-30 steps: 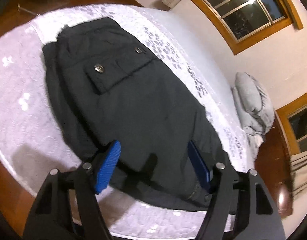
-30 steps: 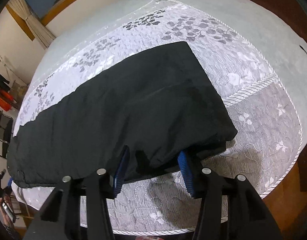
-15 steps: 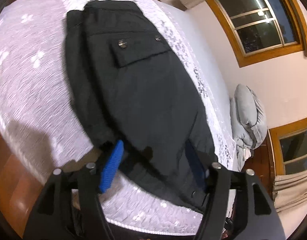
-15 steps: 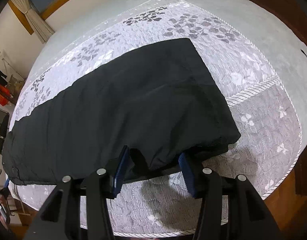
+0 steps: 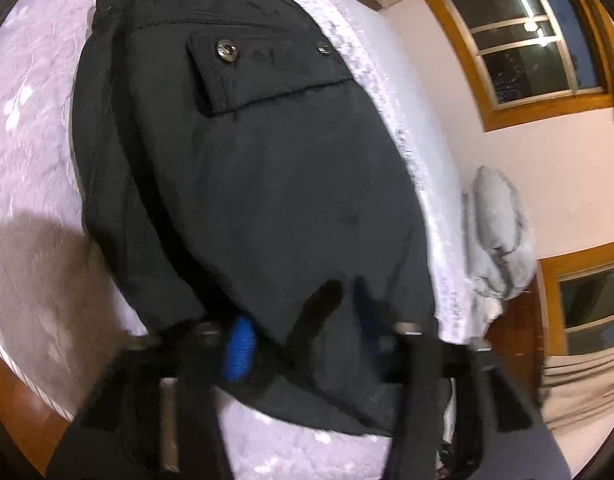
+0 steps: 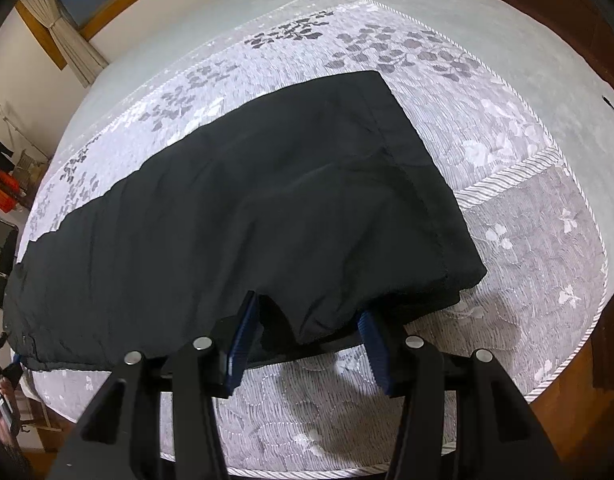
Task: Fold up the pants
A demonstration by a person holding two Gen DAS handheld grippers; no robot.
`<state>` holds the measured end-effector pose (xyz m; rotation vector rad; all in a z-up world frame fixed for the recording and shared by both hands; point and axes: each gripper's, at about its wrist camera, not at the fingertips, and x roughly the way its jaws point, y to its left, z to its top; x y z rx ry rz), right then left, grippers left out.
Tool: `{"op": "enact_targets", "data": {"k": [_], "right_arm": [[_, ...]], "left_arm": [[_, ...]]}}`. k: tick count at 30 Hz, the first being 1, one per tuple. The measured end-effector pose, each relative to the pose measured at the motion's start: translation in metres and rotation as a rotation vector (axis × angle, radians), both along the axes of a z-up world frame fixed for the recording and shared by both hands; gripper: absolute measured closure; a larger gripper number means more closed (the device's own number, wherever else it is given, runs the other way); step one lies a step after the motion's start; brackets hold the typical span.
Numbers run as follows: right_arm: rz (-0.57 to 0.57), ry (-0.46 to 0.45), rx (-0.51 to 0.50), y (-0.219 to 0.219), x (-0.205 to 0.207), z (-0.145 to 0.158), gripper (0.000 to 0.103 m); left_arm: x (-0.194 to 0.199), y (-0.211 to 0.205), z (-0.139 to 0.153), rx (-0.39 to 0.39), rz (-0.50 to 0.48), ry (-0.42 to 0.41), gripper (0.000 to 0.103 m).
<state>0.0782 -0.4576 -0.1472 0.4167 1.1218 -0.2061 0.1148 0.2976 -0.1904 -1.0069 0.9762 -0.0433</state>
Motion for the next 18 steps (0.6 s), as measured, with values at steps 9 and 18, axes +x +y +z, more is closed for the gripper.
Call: {"op": "enact_targets", "data": {"k": [9,18], "right_arm": [[-0.016,-0.005,0.021,-0.003,0.006,-0.002,0.051],[0.025,-0.022,0.030,0.008,0.017,-0.004,0.052]], "left_arm": [[-0.005,0.003,0.011,0.059,0.043,-0.025,0.099],[-0.034,0.013,0.023,0.114,0.075,-0.027,0.099]]}}
